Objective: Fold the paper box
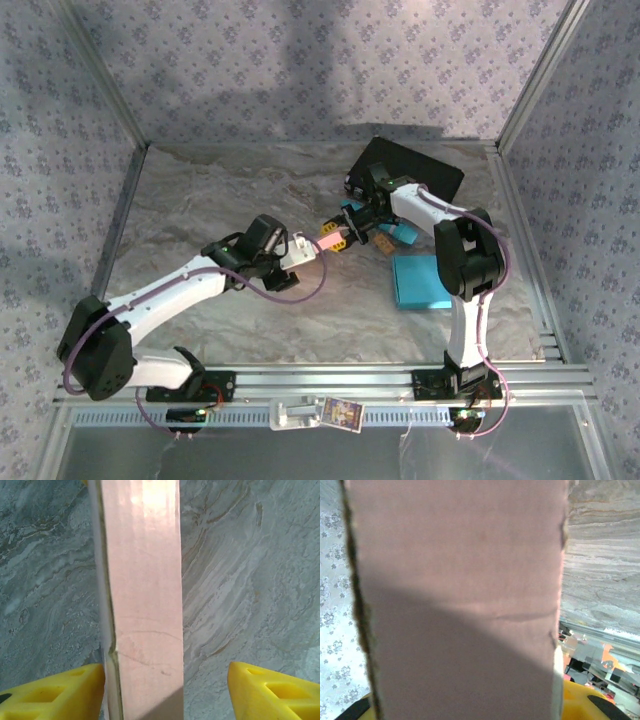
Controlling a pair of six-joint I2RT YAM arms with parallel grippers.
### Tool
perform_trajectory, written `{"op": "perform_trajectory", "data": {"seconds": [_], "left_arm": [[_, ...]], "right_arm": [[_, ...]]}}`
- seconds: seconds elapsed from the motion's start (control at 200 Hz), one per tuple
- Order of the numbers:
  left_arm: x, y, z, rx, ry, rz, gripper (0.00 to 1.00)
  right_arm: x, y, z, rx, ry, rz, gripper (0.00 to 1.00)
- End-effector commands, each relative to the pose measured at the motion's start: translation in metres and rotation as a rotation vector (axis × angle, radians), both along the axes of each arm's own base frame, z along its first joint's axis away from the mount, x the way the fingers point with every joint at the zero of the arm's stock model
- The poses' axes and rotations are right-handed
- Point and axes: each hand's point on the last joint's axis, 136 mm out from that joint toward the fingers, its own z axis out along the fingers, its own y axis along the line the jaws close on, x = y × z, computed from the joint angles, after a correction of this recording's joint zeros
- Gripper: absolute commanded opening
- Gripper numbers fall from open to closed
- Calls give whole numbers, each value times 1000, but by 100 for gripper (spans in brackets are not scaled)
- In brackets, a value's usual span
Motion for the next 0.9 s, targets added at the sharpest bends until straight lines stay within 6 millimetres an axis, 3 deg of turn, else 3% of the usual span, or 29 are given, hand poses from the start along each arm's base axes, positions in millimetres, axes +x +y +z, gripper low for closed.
{"op": "perform_trajectory", "data": {"seconds": [0.0, 0.21, 0.3, 0.42, 0.545, 0.715, 0.894], "left_arm": [[12, -9, 11, 16, -56, -22, 65], [16, -15, 10, 34, -44, -43, 57], [10, -17, 11, 32, -14, -66, 54], [-7, -19, 6, 31, 71, -118, 47], [-16, -19, 0, 37, 136, -130, 38], [-19, -20, -1, 34, 182, -136, 37], [-17, -19, -9, 38, 302, -100, 31]], "right_arm": [[-11, -3, 13, 8, 86, -10, 30], [-26, -7, 9, 6, 153, 2, 33], [-31, -13, 3, -12, 171, -4, 42], [-26, -18, 3, -17, 150, -23, 56], [-22, -19, 6, -23, 137, -40, 61], [-20, -25, 12, -44, 117, -57, 70], [-18, -31, 11, -60, 111, -90, 73]]}}
